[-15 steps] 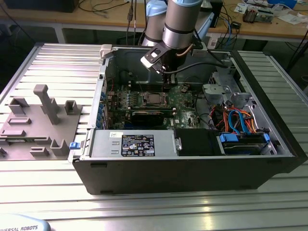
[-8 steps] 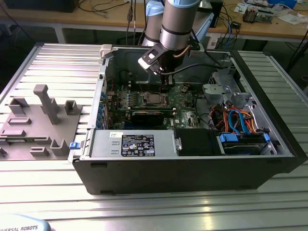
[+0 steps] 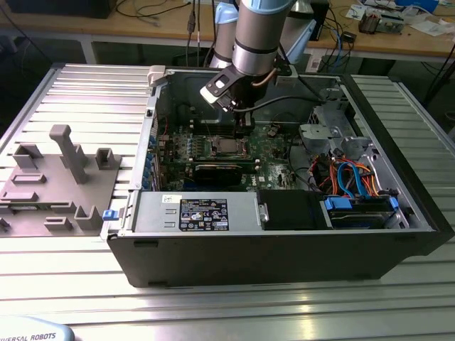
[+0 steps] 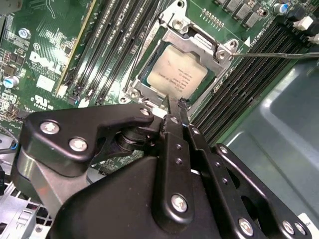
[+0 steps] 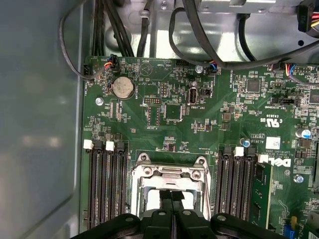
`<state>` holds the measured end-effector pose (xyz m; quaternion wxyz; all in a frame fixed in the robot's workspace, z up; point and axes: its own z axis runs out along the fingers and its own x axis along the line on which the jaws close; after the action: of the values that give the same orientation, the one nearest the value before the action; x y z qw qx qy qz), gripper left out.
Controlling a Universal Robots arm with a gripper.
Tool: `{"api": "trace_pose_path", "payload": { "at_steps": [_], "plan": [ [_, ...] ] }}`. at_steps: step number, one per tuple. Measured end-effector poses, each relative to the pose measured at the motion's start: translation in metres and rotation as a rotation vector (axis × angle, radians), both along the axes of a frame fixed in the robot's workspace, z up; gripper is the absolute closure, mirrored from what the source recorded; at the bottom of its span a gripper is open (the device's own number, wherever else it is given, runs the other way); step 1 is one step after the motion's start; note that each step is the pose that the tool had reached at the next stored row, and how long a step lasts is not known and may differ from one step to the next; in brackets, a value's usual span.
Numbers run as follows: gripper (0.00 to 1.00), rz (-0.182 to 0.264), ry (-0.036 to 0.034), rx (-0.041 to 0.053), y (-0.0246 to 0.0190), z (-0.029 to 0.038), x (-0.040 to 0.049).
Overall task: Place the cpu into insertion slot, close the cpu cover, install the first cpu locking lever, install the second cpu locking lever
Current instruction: 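Close the cpu cover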
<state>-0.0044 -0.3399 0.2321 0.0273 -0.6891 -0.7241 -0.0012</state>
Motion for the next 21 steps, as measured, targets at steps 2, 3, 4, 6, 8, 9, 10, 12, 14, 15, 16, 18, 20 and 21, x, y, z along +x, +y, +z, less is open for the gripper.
{"api": "trace_pose_path", "payload": {
  "at_steps": [2,3,4,6,8,9,10,12,14,15,16,18,20,21],
  "plan": [
    [0.89,0.0,0.0,0.0001,0.0,-0.0005,-0.0005],
    [0.89,0.0,0.0,0.0001,0.0,-0.0006,-0.0008],
    [0.89,0.0,0.0,0.0001,0.0,-0.0008,-0.0012],
    [0.89,0.0,0.0,0.0002,0.0,-0.0012,-0.002],
    [0.89,0.0,0.0,0.0002,0.0,-0.0015,-0.0024],
    [0.89,0.0,0.0,0.0001,0.0,-0.0017,-0.0025],
    [0.89,0.0,0.0,0.0002,0.0,-0.0018,-0.0026],
    [0.89,0.0,0.0,0.0002,0.0,-0.0023,-0.0037],
    [0.89,0.0,0.0,0.0002,0.0,-0.0025,-0.0045],
    [0.89,0.0,0.0,0.0003,0.0,-0.0026,-0.0051],
    [0.89,0.0,0.0,0.0003,0.0,-0.0028,-0.0052],
    [0.89,0.0,0.0,0.0003,0.0,-0.003,-0.0058],
    [0.89,0.0,0.0,0.0003,0.0,-0.0034,-0.0062],
    [0.89,0.0,0.0,0.0003,0.0,-0.0035,-0.0064]
  ]
}}
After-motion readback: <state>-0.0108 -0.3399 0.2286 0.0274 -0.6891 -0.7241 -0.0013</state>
